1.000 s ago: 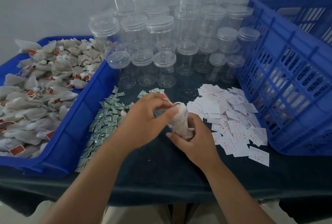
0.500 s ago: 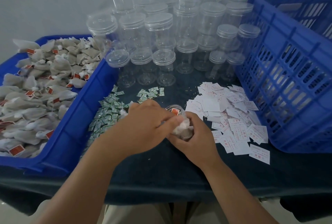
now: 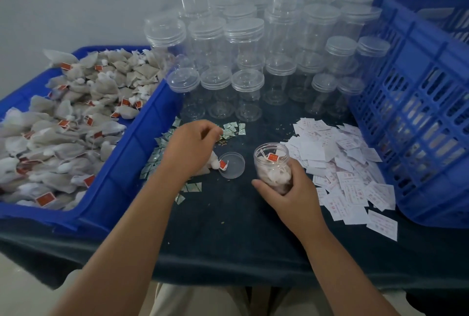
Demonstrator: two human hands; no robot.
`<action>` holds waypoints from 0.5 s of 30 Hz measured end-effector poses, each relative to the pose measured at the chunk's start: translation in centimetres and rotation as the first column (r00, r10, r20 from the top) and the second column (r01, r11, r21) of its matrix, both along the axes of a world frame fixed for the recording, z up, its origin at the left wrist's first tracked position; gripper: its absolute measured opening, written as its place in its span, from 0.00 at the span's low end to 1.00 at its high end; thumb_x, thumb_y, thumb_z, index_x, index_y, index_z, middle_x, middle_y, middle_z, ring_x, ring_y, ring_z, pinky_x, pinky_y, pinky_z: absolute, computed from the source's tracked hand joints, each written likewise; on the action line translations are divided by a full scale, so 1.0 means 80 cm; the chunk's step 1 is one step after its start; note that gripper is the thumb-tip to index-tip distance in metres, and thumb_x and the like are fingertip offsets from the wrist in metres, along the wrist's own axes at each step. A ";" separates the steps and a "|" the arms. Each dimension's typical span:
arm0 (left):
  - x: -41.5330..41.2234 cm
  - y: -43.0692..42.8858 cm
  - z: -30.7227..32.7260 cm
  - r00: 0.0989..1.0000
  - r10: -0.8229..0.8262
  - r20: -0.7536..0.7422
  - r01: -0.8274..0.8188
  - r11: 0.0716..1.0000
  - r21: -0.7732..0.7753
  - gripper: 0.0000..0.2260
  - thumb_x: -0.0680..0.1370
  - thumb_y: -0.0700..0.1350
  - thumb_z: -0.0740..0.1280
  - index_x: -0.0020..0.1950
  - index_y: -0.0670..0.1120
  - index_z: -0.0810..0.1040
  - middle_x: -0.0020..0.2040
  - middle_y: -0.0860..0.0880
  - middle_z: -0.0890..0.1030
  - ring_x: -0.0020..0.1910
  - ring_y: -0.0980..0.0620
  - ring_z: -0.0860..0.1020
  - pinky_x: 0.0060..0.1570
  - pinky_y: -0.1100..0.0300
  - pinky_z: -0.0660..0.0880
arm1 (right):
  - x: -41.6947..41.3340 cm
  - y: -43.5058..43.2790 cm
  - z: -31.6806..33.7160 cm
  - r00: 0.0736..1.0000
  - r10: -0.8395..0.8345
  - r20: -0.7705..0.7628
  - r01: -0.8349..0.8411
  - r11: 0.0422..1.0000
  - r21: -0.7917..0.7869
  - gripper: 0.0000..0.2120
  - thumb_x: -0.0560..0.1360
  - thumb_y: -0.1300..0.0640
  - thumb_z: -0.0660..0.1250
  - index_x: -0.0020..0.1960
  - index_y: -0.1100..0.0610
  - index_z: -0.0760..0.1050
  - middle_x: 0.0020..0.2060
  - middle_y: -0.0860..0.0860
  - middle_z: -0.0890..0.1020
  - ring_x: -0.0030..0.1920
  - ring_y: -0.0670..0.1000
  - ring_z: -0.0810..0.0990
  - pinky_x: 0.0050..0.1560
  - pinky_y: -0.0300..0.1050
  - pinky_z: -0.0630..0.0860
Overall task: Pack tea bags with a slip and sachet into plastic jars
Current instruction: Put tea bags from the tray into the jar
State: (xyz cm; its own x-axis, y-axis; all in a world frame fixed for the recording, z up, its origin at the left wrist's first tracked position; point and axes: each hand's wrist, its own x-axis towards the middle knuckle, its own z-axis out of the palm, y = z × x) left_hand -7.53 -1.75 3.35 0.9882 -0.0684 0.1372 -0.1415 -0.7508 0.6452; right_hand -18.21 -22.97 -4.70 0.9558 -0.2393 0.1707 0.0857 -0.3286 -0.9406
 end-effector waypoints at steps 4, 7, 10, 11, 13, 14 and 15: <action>0.070 -0.012 -0.031 0.995 0.005 -0.101 0.033 0.930 0.367 0.10 0.82 0.49 0.68 0.61 0.50 0.84 0.56 0.50 0.85 0.56 0.48 0.82 0.55 0.51 0.80 | 0.001 0.001 0.001 1.000 -0.005 -0.030 0.005 1.000 -0.015 0.27 0.64 0.30 0.77 0.56 0.41 0.75 0.52 0.31 0.83 0.52 0.36 0.82 0.47 0.26 0.74; 0.094 -0.020 -0.050 0.987 0.082 -0.138 0.002 0.855 0.518 0.09 0.79 0.53 0.72 0.47 0.47 0.83 0.45 0.47 0.82 0.50 0.44 0.82 0.43 0.53 0.75 | 0.002 0.002 -0.001 0.999 -0.008 -0.037 0.007 0.999 -0.036 0.27 0.64 0.29 0.77 0.56 0.40 0.75 0.53 0.31 0.82 0.53 0.36 0.82 0.46 0.25 0.74; 0.103 -0.015 -0.057 0.982 0.125 -0.140 -0.047 0.887 0.459 0.10 0.78 0.54 0.74 0.52 0.49 0.86 0.50 0.48 0.85 0.52 0.45 0.82 0.48 0.53 0.78 | 0.006 0.001 -0.002 0.999 -0.009 -0.040 0.008 1.000 -0.027 0.27 0.64 0.30 0.77 0.57 0.40 0.76 0.54 0.32 0.83 0.53 0.36 0.83 0.48 0.25 0.74; 0.101 -0.013 -0.056 0.982 0.137 -0.129 -0.072 0.908 0.412 0.12 0.78 0.55 0.75 0.57 0.51 0.86 0.54 0.49 0.86 0.55 0.46 0.82 0.51 0.52 0.79 | 0.007 0.000 -0.003 0.999 -0.012 -0.039 0.011 1.000 -0.026 0.27 0.64 0.30 0.78 0.57 0.41 0.76 0.54 0.32 0.83 0.53 0.36 0.83 0.48 0.26 0.74; 0.092 -0.010 -0.049 0.986 0.143 -0.084 -0.117 0.959 0.256 0.14 0.79 0.55 0.74 0.62 0.52 0.85 0.57 0.51 0.86 0.56 0.49 0.83 0.55 0.51 0.80 | 0.008 0.000 -0.003 0.999 -0.013 -0.035 0.012 1.000 -0.026 0.26 0.65 0.31 0.78 0.56 0.40 0.76 0.53 0.33 0.83 0.53 0.36 0.83 0.48 0.26 0.74; 0.086 -0.010 -0.042 0.991 0.127 -0.040 -0.119 0.980 0.158 0.13 0.80 0.55 0.72 0.62 0.52 0.85 0.57 0.52 0.86 0.55 0.51 0.83 0.56 0.52 0.80 | 0.009 0.000 -0.003 0.999 -0.011 -0.033 0.010 1.000 -0.026 0.25 0.65 0.31 0.78 0.56 0.40 0.76 0.53 0.33 0.84 0.53 0.37 0.83 0.47 0.26 0.74; 0.078 -0.012 -0.032 0.995 0.101 0.010 -0.101 0.993 0.058 0.13 0.81 0.54 0.71 0.63 0.52 0.84 0.56 0.54 0.86 0.54 0.54 0.83 0.55 0.54 0.80 | 0.009 0.000 -0.003 1.000 -0.007 -0.030 0.006 1.000 -0.029 0.25 0.65 0.31 0.78 0.56 0.40 0.76 0.53 0.32 0.83 0.53 0.36 0.83 0.47 0.26 0.74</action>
State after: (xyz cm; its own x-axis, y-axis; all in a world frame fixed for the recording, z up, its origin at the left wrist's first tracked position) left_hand -1.31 -2.67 0.78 0.9895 0.0239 0.1425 -0.0670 -0.7978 0.5992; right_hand -17.48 -22.98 -4.94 0.9591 -0.2407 0.1487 0.0553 -0.3560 -0.9329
